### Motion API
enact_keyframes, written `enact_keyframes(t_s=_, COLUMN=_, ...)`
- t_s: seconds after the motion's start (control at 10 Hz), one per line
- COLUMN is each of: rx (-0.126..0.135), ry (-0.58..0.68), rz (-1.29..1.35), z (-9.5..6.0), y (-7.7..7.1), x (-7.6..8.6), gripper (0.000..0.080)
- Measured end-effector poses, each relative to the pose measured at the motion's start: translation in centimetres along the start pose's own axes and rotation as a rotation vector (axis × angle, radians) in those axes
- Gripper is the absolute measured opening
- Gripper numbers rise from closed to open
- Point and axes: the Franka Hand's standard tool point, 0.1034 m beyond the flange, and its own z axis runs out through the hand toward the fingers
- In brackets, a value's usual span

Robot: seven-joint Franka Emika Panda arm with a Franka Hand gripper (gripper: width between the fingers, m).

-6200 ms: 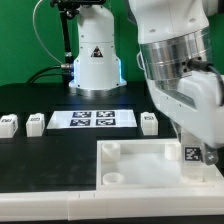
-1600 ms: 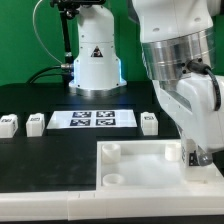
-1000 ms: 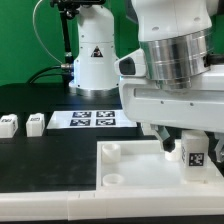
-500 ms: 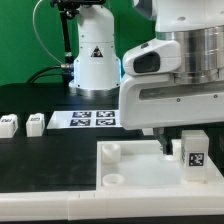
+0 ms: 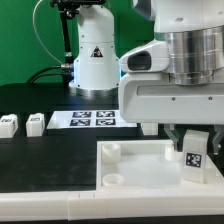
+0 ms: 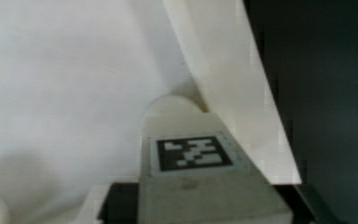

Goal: Assemble one leg

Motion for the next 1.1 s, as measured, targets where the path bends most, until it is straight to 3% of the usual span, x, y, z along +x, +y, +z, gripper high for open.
enact_keyframes(t_s=0.2, rx=0.025, ry=-0.009, rz=0.506, z=-0.02, y=0.04, x=0.21, gripper=0.0296)
enact_keyframes(t_s=0.4, rx=0.054, ry=-0.048, rz=0.833, z=0.03, y=0.02, x=0.21, gripper=0.0296)
enact_keyframes(t_s=0.6, rx=0.059, ry=-0.069, rz=1.106, z=0.12, y=-0.42, x=-0.17, gripper=0.0295)
enact_keyframes(t_s=0.7, rx=0.058, ry=-0.069, rz=1.116, z=0.15, y=-0.41, x=-0.18, gripper=0.0295)
enact_keyframes(t_s=0.8, rx=0.059, ry=-0.068, rz=1.087, z=0.16, y=-0.41, x=-0.20, gripper=0.0376)
enact_keyframes(t_s=0.9, rx=0.060, ry=-0.065, rz=1.018, z=0.17, y=-0.44, x=-0.23, gripper=0.0376)
enact_keyframes(t_s=1.1, rx=0.057, ry=-0.047, rz=0.719, z=0.30, y=-0.46, x=-0.44, gripper=0.0623)
